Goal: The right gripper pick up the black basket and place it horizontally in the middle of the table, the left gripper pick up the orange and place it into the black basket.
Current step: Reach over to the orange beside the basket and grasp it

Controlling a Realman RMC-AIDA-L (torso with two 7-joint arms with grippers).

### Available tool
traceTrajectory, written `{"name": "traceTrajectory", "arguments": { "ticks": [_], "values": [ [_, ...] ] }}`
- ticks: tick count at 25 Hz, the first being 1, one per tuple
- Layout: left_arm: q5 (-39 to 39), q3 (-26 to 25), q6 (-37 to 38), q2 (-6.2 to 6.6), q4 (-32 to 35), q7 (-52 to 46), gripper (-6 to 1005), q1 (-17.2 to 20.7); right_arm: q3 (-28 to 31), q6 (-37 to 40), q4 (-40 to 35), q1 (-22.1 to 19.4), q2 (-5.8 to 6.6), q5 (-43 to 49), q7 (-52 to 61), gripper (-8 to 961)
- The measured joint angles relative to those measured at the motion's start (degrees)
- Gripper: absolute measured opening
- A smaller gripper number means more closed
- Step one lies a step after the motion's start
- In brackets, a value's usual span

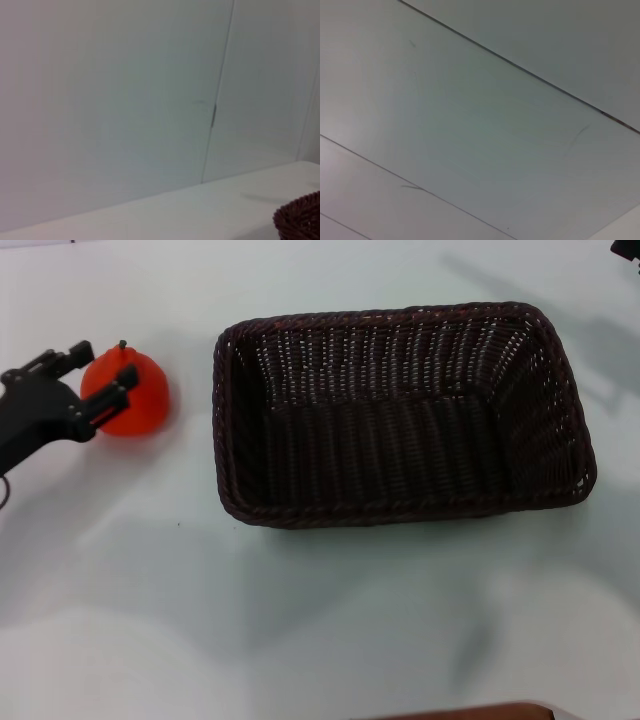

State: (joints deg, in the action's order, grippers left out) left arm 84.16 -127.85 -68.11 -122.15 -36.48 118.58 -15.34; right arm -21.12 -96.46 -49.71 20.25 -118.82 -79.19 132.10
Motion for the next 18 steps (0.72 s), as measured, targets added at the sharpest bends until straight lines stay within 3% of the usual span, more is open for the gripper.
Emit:
{"name": "traceTrajectory", "arguments": {
  "ticks": [11, 18],
  "values": [
    [-0.1, 1.7, 8.6, -1.11, 3.3, 0.3, 892, -5.0, 0.3, 0.4, 1.7, 0.8, 0.12, 0.0, -1.0, 930],
    [-1.1, 2.9, 12.6, -1.57, 4.1, 0.5, 889, -7.1, 0.3, 0.5, 4.2, 0.9, 0.89, 0.0, -2.0, 930]
  ]
}}
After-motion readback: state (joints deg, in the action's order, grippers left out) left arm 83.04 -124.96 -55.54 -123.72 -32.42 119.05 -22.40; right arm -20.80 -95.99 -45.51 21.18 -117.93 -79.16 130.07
